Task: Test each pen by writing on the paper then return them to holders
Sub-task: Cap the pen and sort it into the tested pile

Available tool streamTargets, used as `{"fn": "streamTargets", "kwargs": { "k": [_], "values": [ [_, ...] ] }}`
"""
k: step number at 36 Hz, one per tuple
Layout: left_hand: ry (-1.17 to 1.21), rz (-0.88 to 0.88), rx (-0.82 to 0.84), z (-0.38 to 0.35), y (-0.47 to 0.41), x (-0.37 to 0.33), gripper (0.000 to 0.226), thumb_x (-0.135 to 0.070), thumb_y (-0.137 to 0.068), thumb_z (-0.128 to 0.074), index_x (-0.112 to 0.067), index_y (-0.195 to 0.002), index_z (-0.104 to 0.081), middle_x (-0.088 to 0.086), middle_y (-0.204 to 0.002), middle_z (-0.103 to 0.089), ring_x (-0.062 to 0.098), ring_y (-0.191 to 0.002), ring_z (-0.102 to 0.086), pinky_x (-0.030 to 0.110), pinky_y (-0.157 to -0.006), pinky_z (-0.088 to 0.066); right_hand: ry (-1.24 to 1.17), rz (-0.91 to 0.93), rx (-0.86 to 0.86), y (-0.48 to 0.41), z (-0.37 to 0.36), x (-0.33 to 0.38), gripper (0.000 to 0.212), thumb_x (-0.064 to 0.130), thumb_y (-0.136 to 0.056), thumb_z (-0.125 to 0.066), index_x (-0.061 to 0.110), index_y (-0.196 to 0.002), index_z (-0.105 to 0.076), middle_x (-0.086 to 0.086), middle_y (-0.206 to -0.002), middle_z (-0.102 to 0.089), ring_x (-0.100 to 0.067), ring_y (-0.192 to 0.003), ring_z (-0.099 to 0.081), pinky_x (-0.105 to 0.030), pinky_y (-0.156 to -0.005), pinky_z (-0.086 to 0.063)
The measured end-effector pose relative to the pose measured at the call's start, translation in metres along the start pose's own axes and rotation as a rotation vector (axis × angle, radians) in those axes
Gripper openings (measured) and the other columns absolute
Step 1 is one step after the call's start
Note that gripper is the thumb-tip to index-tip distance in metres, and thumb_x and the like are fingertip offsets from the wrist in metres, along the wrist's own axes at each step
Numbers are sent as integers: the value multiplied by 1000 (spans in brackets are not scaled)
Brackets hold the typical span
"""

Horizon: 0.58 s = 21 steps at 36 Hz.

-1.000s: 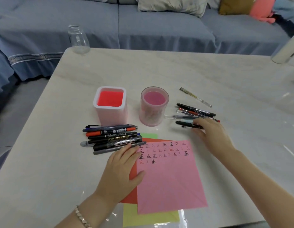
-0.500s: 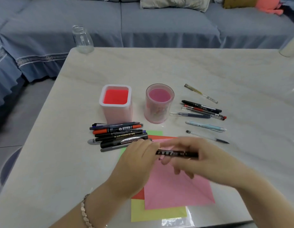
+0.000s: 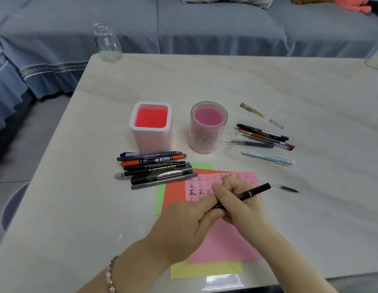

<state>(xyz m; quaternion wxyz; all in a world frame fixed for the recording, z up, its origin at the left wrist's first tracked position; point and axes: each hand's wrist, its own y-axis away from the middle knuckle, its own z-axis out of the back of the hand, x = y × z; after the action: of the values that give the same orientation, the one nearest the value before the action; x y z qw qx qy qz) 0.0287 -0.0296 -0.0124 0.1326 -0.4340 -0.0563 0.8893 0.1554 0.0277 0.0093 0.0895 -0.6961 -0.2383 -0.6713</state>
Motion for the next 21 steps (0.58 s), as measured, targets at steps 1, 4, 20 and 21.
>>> {"fn": "streamTargets", "kwargs": {
  "k": [1,4,20,21],
  "values": [
    [2,9,26,2,0,1,40,-50,-91,-29,-29,-108,-58,-10,-74,-58,4,-57,-47,14,-54,-35,2,9,22,1,2,0,37,23,-78,-54,25,-44,-38,10,-39,-31,-5,-36,-27,-15,-38,-24],
    [-65,32,43,7,-1,2,42,-53,-92,-27,-31,-115,-55,-23,-69,-52,-9,-64,-46,8,-60,-33,31,52,-17,2,9,0,35,24,-79,-54,25,-47,-40,7,-37,-33,-8,-34,-30,-16,-37,-25],
    [-577,106,-375,-6,17,61,24,-6,-82,-47,-6,-105,-55,17,-102,-60,26,-97,-47,36,-85,-38,108,-42,-325,-1,46,-29,28,12,-96,-43,13,-84,-68,-14,-81,-72,-29,-78,-68,-41,-77,-54],
    [-534,65,-332,-10,15,55,24,-10,-86,-44,-7,-108,-53,19,-106,-61,27,-101,-48,37,-90,-38,113,-43,-329,-2,45,-29,28,13,-96,-43,14,-85,-69,-14,-84,-72,-29,-80,-68,-42,-79,-53]
  ]
}}
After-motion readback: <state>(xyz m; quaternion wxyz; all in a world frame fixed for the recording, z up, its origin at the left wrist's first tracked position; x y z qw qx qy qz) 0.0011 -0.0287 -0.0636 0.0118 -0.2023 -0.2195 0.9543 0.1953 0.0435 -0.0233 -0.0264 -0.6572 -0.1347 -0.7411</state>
